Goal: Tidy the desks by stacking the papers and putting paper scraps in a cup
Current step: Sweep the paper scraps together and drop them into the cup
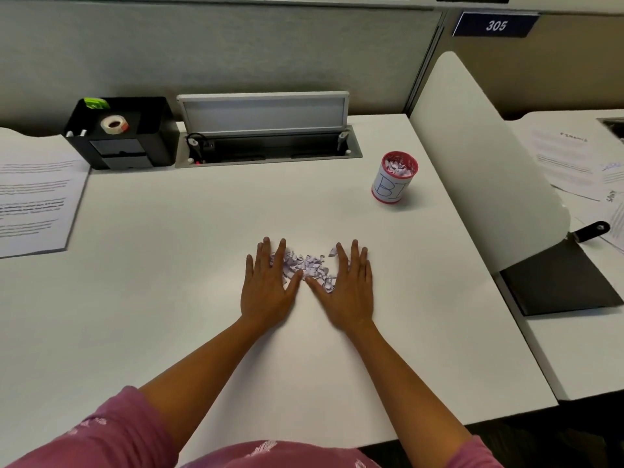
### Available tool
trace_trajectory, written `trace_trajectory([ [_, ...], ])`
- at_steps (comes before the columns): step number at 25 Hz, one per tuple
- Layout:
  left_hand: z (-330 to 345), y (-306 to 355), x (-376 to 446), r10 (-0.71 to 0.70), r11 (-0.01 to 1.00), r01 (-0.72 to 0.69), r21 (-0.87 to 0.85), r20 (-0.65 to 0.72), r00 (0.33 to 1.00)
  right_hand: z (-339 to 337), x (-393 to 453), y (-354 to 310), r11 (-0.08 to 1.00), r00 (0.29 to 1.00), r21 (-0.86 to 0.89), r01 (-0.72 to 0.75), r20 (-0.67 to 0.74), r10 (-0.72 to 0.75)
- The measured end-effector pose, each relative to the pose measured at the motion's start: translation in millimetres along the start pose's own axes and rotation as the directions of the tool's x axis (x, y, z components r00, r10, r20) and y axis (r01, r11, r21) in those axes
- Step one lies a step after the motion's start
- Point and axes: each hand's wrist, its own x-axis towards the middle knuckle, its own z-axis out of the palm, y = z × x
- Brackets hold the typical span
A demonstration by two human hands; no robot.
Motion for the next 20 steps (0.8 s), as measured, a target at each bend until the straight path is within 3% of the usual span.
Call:
trace_trajectory([
  [4, 1.7, 8.0, 23.0, 0.001, 0.998, -0.002, -0.059, -0.012, 1.0, 1.6, 34.0, 2.4, 0.999, 0.999, 0.003, 0.037, 0.034, -0.037],
  [8, -7.8, 13.3, 37.5, 0.159, 0.966, -0.144, -0.213, 0.056, 0.986, -0.6, 54.8, 3.7, 0.988, 0.984, 0.069, 0.139, 0.1, -0.146],
  [10, -8.6, 14.1, 40.4, 0.19, 0.975, -0.179, -0.133, 0.082, 0.978, -5.9, 60.6, 6.4, 0.977, 0.969, 0.121, 0.173, 0.158, -0.191],
  [13, -12.4, 20.3, 34.7, 0.11, 0.993, -0.113, 0.029, 0.091, 0.99, -15.1, 61.3, 8.8, 0.972, 0.945, 0.18, 0.154, 0.259, -0.198],
  [17, -17.7, 33.5, 17.5, 0.075, 0.994, -0.062, -0.092, 0.141, 0.987, -21.9, 55.2, 6.0, 0.993, 0.91, 0.094, 0.073, 0.401, -0.105],
  [20, -16.6, 43.4, 10.2, 0.074, 0.997, -0.068, -0.036, 0.195, 0.978, -27.5, 52.2, -4.4, 0.996, 0.932, 0.003, 0.093, 0.352, -0.088],
])
